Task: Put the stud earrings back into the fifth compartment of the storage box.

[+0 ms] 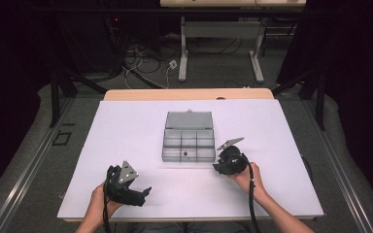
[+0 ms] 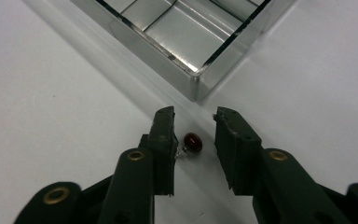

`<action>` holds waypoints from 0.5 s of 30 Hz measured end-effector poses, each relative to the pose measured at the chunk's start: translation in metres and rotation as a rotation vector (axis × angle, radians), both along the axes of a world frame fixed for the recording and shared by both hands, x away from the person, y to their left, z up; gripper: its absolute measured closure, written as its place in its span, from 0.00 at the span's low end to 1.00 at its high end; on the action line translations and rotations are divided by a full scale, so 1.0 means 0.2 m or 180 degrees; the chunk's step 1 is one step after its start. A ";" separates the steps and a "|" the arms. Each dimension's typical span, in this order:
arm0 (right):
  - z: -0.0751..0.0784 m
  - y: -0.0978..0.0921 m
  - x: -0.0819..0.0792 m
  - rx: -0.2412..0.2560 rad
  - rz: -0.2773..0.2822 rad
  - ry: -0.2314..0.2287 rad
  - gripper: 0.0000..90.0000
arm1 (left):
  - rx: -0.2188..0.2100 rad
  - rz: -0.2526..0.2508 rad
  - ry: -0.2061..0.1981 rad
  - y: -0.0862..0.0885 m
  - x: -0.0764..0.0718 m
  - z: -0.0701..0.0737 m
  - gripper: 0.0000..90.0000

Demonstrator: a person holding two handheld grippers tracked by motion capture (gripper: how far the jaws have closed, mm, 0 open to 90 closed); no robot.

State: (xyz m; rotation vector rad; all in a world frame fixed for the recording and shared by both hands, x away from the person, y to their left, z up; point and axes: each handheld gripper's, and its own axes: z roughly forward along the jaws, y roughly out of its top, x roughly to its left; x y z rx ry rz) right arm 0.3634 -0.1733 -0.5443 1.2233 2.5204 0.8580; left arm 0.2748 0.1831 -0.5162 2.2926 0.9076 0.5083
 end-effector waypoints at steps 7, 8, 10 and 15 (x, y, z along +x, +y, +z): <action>-0.01 0.01 -0.01 -0.0072 0.0001 -0.0009 0.84 | -0.0020 0.0006 -0.0004 0.00 0.00 0.00 0.04; 0.00 0.00 -0.01 -0.0151 0.0012 0.0041 0.85 | -0.0002 -0.0003 -0.0002 0.00 0.00 0.00 0.04; 0.01 0.01 -0.01 -0.0170 0.0040 0.0037 0.86 | -0.0002 -0.0005 -0.0001 0.00 0.00 0.00 0.04; 0.00 0.02 -0.01 -0.0199 0.0071 0.0018 0.87 | 0.0005 0.0002 0.0014 0.00 0.00 0.00 0.04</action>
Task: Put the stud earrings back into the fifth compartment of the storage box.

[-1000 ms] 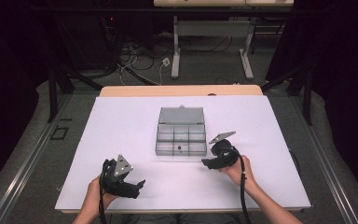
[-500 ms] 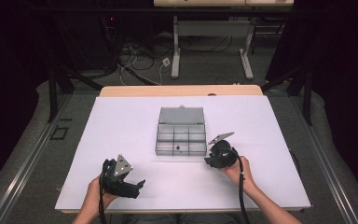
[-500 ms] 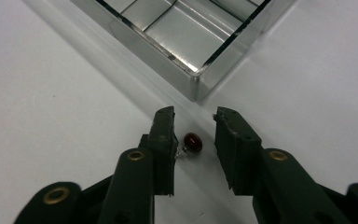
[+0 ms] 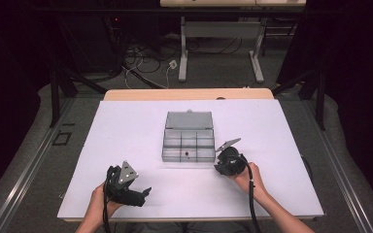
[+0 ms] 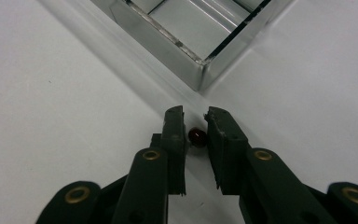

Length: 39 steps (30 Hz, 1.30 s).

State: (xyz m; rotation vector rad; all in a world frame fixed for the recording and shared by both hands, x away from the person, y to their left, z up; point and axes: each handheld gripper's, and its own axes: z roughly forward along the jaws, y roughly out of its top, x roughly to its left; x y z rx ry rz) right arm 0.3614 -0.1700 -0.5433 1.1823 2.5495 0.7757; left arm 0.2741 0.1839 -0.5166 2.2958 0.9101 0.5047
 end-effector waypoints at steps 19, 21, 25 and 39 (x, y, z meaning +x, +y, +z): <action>0.02 -0.03 -0.01 0.0104 -0.0004 0.0011 0.89 | 0.0018 -0.0010 0.0024 -0.01 0.00 0.00 0.04; 0.02 -0.02 -0.02 0.0148 -0.0069 -0.0060 0.89 | -0.0010 0.0013 -0.0036 -0.01 0.00 0.00 0.04; 0.04 -0.03 -0.02 0.0148 0.0027 -0.0082 0.89 | -0.0018 -0.0009 -0.0021 0.00 0.00 0.00 0.04; 0.10 -0.02 -0.03 0.0265 0.0035 -0.0226 0.89 | -0.0037 0.0016 -0.0070 0.00 0.00 0.00 0.04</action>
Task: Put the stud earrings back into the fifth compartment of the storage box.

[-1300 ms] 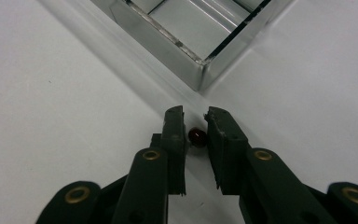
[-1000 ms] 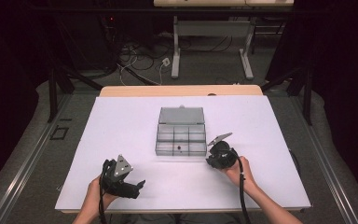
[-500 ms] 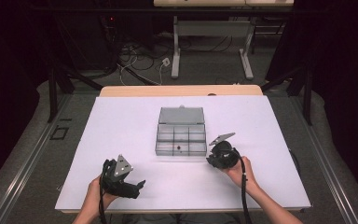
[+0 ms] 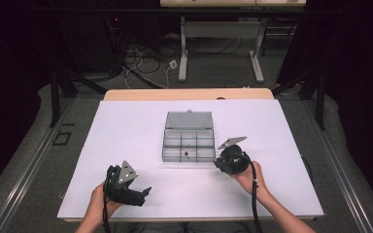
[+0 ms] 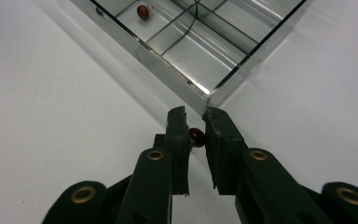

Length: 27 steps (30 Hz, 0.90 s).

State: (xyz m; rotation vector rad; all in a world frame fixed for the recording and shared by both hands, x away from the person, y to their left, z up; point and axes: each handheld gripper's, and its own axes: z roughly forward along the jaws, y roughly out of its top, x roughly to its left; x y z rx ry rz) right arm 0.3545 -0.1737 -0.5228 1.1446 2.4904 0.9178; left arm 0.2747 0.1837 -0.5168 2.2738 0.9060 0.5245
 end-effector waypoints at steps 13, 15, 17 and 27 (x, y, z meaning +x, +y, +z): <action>0.07 0.03 -0.01 0.0115 0.0053 -0.0118 0.89 | 0.0036 -0.0035 0.0036 0.00 0.01 0.00 0.04; 0.08 0.04 0.00 0.0119 0.0063 -0.0146 0.89 | 0.0025 -0.0031 0.0059 0.00 0.01 0.00 0.04; 0.09 0.05 0.00 0.0145 0.0050 -0.0146 0.89 | 0.0045 -0.0035 0.0067 0.00 0.00 0.00 0.04; 0.16 0.10 0.03 0.0222 0.0075 -0.0268 0.89 | 0.0020 -0.0035 0.0062 -0.01 0.01 0.00 0.04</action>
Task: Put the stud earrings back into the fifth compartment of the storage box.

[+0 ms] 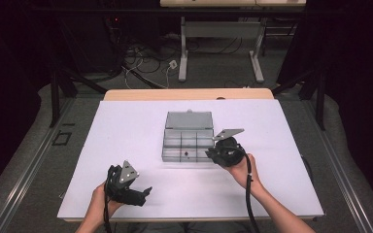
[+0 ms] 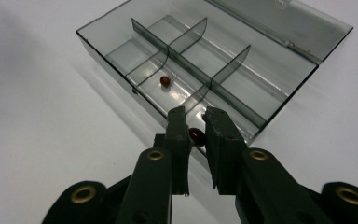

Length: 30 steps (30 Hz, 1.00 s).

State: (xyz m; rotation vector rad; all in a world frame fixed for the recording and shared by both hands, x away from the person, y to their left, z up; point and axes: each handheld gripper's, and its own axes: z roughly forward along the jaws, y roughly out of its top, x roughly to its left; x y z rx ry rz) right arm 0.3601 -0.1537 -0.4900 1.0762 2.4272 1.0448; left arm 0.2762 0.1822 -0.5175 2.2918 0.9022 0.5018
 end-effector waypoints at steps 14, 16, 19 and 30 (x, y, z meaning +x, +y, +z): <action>0.05 0.11 0.08 -0.0018 0.0019 -0.0139 0.89 | 0.0007 0.0039 -0.0045 0.00 0.00 0.00 0.04; 0.05 0.14 0.09 -0.0015 0.0021 -0.0131 0.89 | 0.0009 0.0041 -0.0044 0.01 0.00 0.00 0.04; 0.06 0.17 0.11 -0.0034 0.0041 -0.0156 0.89 | -0.0012 0.0051 -0.0030 0.00 0.00 -0.01 0.04; 0.01 0.27 0.18 -0.0097 0.0047 -0.0115 0.89 | 0.0013 0.0046 -0.0024 0.01 0.00 0.00 0.04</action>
